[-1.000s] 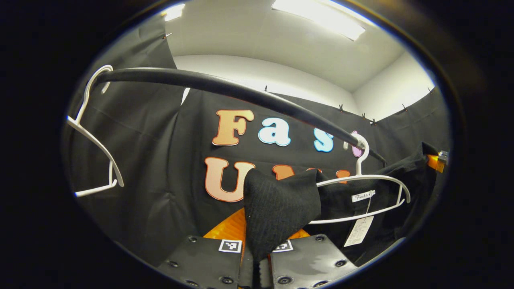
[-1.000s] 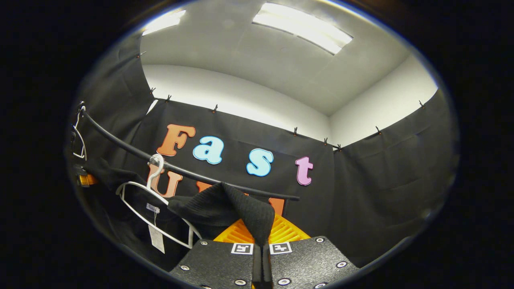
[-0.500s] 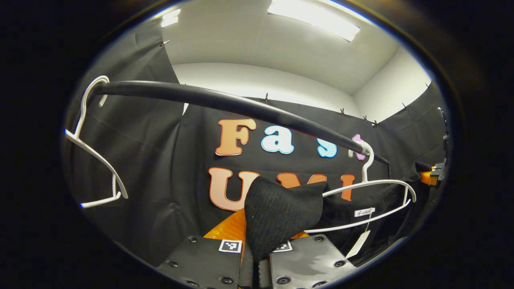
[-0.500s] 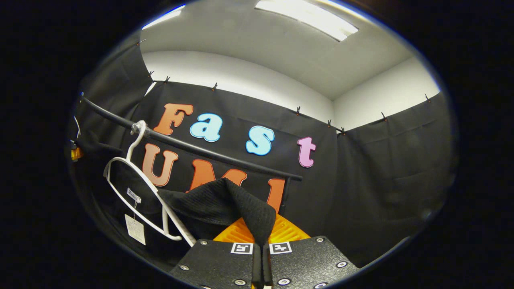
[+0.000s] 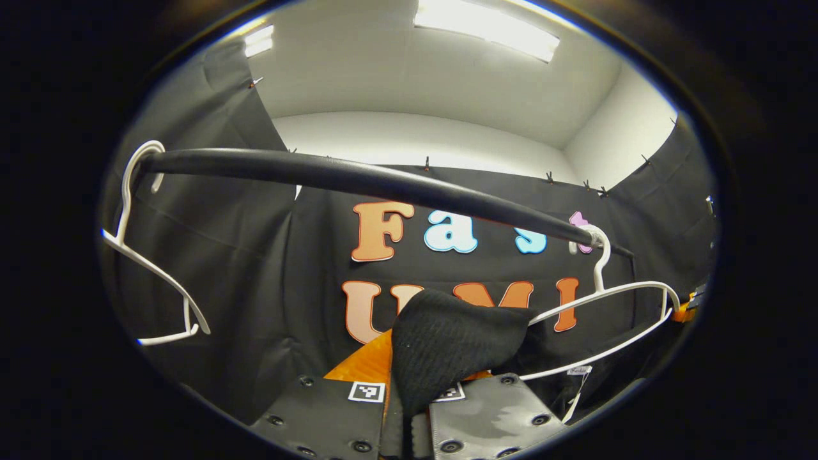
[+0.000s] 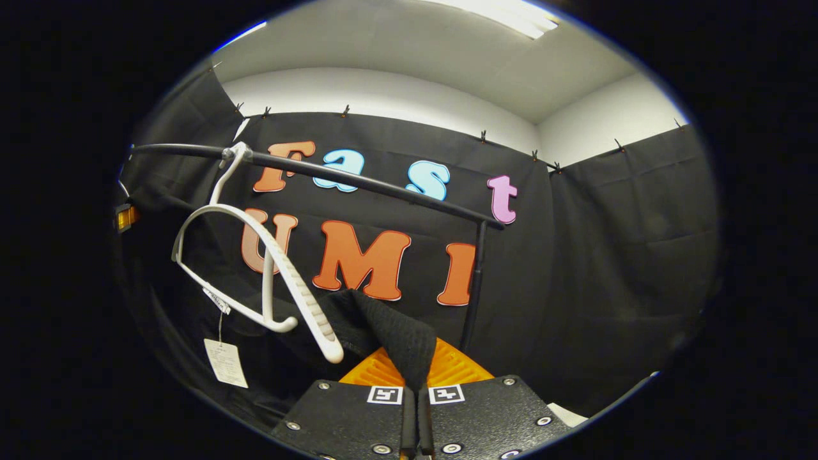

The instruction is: Grasp the clothes on the hanger with both hands and then place them into the laundry hamper below.

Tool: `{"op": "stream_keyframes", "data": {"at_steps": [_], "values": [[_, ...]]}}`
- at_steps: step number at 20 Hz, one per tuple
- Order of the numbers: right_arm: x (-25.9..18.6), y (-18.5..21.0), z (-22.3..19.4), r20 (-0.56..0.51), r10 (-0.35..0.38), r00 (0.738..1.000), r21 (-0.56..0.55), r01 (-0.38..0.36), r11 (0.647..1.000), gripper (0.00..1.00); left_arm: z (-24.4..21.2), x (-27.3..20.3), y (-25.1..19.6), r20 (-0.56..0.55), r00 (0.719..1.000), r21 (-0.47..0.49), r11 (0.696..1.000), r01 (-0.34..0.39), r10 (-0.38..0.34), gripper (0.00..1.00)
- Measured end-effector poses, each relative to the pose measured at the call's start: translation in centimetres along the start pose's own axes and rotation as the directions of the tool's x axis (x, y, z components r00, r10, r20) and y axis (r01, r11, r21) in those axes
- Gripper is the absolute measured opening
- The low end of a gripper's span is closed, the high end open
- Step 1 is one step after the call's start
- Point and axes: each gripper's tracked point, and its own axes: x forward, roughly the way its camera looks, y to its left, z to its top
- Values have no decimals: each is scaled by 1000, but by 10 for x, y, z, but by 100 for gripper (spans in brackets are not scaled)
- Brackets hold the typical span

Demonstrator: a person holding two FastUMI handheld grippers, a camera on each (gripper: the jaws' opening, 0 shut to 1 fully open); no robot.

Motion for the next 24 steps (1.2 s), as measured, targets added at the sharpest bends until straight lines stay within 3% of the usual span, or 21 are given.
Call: {"op": "stream_keyframes", "data": {"at_steps": [5,15,24], "values": [[-19,15,-29,-32,36,999,12,-36,999,1,2,11,13,15,999,27,999,-34,33,14],[-42,41,-47,-40,106,994,55,-104,993,1,-24,24,60,-13,986,73,984,-164,166,14],[-49,69,-55,-44,171,984,78,-167,983,1,-35,18,82,-30,979,121,973,-198,203,14]]}}
